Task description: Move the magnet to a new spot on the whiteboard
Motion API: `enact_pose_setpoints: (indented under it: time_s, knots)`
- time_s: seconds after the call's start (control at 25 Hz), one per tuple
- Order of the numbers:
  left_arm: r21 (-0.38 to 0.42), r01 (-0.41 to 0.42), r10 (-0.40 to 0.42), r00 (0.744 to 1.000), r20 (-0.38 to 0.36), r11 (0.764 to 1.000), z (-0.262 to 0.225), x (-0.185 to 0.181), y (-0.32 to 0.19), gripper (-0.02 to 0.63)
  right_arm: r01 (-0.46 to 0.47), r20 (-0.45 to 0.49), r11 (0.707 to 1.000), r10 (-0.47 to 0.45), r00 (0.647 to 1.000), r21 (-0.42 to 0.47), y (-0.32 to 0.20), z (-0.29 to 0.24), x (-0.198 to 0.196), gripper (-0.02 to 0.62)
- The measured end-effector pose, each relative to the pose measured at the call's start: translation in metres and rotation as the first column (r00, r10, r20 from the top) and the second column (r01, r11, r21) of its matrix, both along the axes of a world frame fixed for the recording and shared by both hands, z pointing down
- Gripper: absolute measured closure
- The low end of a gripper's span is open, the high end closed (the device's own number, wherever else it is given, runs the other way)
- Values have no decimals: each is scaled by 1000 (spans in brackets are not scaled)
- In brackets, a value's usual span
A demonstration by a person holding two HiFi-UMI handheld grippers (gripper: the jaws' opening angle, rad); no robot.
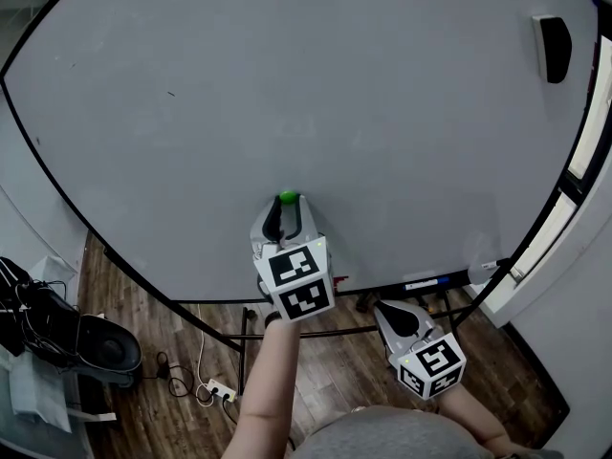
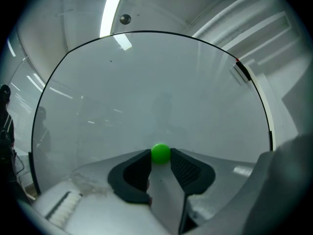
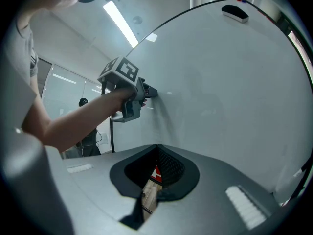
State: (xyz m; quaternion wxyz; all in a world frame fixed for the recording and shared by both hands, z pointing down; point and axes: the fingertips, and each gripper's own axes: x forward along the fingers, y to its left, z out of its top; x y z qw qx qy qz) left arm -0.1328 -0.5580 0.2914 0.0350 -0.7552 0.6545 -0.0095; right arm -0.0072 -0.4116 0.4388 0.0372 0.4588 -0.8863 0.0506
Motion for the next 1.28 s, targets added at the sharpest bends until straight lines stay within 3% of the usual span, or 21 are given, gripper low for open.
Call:
enact_pose_setpoints:
  time_s: [0.48,1.28]
  knots:
    - [-7,-18,18,1000,-7,1000,3,-1,26,471,22,4,1000,-22,1000,-5,21,-1,0,594]
    - [-56,5,-9,998,-60,998,20,20,135,471,63,7,998,-63,998,-13,95,-12,32,594]
